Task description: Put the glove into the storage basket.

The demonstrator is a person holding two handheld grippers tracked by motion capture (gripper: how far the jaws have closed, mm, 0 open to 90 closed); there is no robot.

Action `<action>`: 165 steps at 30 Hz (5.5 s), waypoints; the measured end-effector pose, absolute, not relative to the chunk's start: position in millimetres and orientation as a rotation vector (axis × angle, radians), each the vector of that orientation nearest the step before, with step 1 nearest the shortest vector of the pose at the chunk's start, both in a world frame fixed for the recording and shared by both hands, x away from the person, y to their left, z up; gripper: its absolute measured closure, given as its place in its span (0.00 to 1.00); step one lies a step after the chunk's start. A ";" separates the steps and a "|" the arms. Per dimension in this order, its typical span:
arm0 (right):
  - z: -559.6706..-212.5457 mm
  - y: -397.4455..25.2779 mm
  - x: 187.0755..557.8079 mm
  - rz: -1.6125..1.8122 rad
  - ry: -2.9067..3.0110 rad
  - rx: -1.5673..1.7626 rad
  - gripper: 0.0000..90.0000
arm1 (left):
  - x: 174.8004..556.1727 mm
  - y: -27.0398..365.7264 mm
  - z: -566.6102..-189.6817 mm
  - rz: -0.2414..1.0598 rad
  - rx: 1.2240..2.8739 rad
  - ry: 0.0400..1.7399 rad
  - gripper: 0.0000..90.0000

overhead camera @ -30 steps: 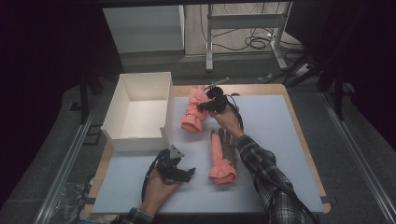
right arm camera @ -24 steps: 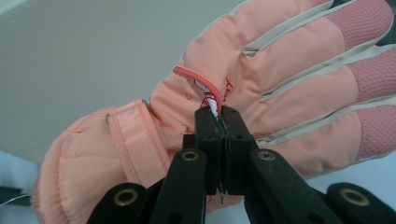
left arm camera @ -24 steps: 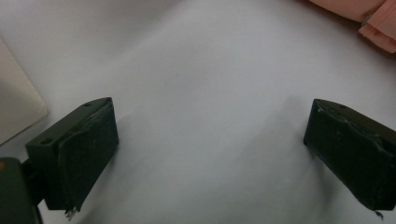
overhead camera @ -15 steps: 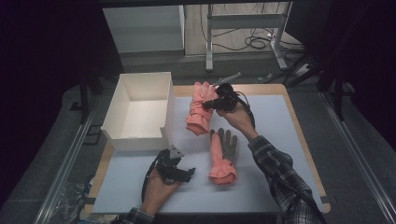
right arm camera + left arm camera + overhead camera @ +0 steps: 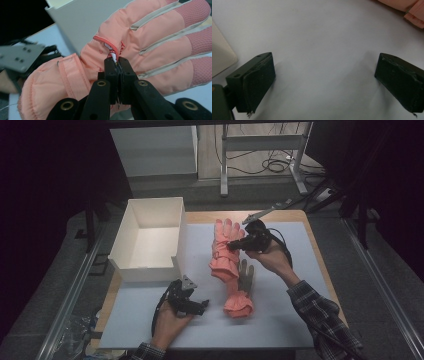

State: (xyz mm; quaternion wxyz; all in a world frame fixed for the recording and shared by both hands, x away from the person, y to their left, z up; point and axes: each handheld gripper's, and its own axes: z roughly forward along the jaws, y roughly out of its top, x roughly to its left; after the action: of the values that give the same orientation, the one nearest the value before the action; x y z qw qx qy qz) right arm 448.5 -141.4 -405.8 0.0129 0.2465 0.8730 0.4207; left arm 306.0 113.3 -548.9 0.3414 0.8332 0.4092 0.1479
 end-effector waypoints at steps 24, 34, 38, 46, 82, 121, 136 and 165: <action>-452.5 -174.8 390.8 1.142 2.834 0.747 0.96 | 305.9 113.1 -548.8 0.384 2.166 1.066 0.03; -470.7 -171.9 387.4 1.043 2.820 0.791 0.96 | 305.7 113.0 -548.9 0.382 2.165 1.068 0.03; -477.4 -175.0 386.7 1.082 2.811 0.783 0.95 | 305.8 113.0 -548.9 0.382 2.165 1.068 0.03; -466.7 -188.0 385.4 1.197 2.739 0.762 0.70 | 305.8 113.0 -548.9 0.383 2.164 1.068 0.03; -509.7 -236.5 327.3 1.215 2.699 0.765 0.92 | 305.4 112.9 -548.8 0.380 2.160 1.073 0.03; -528.8 -177.6 319.2 1.227 2.769 0.648 0.93 | 300.5 144.9 -550.2 0.367 2.171 1.067 0.01; -533.3 -146.9 328.3 1.210 2.756 0.636 0.93 | 300.8 144.8 -550.4 0.368 2.175 1.062 0.00; -523.3 -240.4 336.1 1.077 2.474 0.844 0.54 | 290.6 130.8 -517.1 0.273 2.225 0.989 0.00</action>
State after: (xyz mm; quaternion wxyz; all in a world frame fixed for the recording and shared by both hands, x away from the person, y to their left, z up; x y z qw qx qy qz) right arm 336.1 -240.4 -523.3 0.1564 0.2948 0.8643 0.3763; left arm 290.6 130.8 -517.1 0.3390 0.8543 0.3798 0.1050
